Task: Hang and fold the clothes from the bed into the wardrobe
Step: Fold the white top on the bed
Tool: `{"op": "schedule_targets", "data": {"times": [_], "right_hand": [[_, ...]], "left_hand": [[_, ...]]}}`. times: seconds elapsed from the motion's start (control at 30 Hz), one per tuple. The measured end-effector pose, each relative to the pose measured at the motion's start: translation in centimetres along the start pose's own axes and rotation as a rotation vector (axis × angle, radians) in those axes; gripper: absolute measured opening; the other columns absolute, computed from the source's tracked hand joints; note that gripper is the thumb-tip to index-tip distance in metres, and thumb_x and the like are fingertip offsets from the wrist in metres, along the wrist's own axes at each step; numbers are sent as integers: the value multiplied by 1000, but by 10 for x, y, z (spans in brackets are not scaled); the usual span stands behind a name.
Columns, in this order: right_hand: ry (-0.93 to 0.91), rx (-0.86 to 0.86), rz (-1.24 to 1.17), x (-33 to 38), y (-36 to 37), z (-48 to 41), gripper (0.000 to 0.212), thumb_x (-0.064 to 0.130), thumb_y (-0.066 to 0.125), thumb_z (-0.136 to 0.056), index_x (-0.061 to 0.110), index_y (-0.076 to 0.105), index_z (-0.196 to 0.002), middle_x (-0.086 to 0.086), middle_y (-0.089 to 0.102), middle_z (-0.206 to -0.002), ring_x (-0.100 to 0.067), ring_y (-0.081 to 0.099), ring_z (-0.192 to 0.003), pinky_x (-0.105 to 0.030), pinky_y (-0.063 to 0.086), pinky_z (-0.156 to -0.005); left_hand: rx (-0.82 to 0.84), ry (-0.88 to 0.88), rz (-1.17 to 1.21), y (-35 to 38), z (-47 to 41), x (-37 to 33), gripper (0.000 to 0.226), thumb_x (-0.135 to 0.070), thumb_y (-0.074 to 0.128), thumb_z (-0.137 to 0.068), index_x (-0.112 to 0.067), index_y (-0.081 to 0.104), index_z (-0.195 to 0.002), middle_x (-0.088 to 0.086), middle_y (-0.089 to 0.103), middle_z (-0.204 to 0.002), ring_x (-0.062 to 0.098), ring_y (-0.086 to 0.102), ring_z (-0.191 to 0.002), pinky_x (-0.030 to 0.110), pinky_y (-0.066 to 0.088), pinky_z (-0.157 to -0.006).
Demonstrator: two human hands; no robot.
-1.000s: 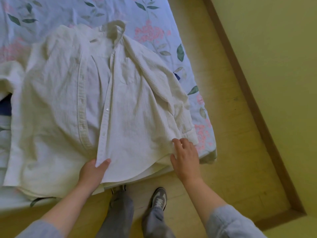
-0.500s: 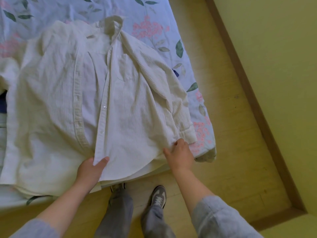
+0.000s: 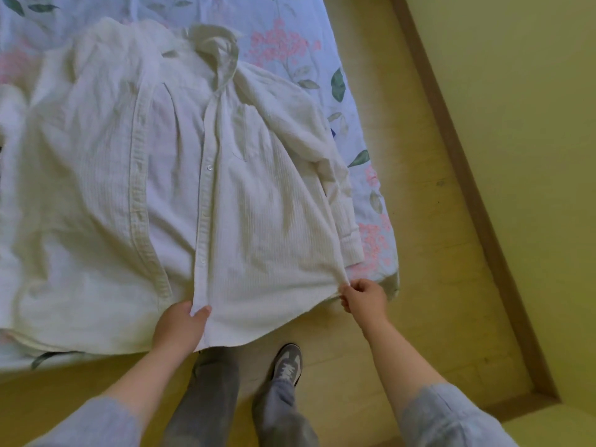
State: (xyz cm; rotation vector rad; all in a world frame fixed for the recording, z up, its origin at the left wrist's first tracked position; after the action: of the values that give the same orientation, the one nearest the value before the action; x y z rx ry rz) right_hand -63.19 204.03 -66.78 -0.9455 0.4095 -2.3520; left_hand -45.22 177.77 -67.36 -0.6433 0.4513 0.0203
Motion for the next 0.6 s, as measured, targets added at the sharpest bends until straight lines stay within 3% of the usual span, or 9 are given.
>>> {"op": "schedule_targets", "data": {"times": [0.13, 0.2, 0.3, 0.43, 0.6], "right_hand": [[-13, 9, 92, 9, 8, -1, 5, 17, 63, -84, 17, 58, -85, 0, 64, -84, -16, 59, -72, -30, 49, -62], [-40, 16, 109, 16, 5, 5, 20, 21, 65, -82, 21, 55, -98, 5, 61, -91, -11, 58, -76, -26, 44, -58], [-110, -46, 111, 34, -5, 14, 32, 27, 63, -82, 24, 51, -111, 7, 59, -97, -9, 58, -80, -27, 44, -60], [-176, -67, 134, 76, -16, 16, 32, 29, 60, -85, 23, 52, -116, 5, 61, -101, -11, 60, -85, -28, 45, -64], [-253, -41, 159, 145, -12, 3, 35, 25, 59, -86, 18, 54, -121, 2, 62, -105, -11, 58, -87, -23, 40, -62]], "left_hand": [[-19, 43, -9, -5, -7, -11, 14, -25, 56, -96, -13, 62, -92, 3, 64, -87, 16, 57, -74, 29, 41, -58], [-54, 72, -13, -12, -8, -22, 13, -24, 59, -94, -12, 60, -89, 2, 64, -85, 17, 58, -73, 29, 41, -57], [-102, 102, 8, -23, -8, -41, 13, -23, 60, -93, -12, 60, -100, -3, 61, -91, 11, 55, -76, 24, 39, -59], [-113, 137, 56, -42, -11, -73, 31, -25, 61, -93, -8, 57, -119, 3, 60, -109, 16, 54, -93, 29, 42, -77], [-156, 179, 141, -71, -28, -123, 32, -23, 63, -91, -8, 58, -119, 4, 64, -110, 15, 57, -93, 28, 39, -76]]}}
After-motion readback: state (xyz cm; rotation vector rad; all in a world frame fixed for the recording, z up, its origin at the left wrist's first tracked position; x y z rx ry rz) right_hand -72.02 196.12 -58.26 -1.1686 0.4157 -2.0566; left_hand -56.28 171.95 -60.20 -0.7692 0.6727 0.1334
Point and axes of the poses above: each hand's wrist, its own z-axis away from the middle knuckle, its own y-axis out of the palm, x = y × z, the point moved 1 cm from there along -z, towards the middle knuckle
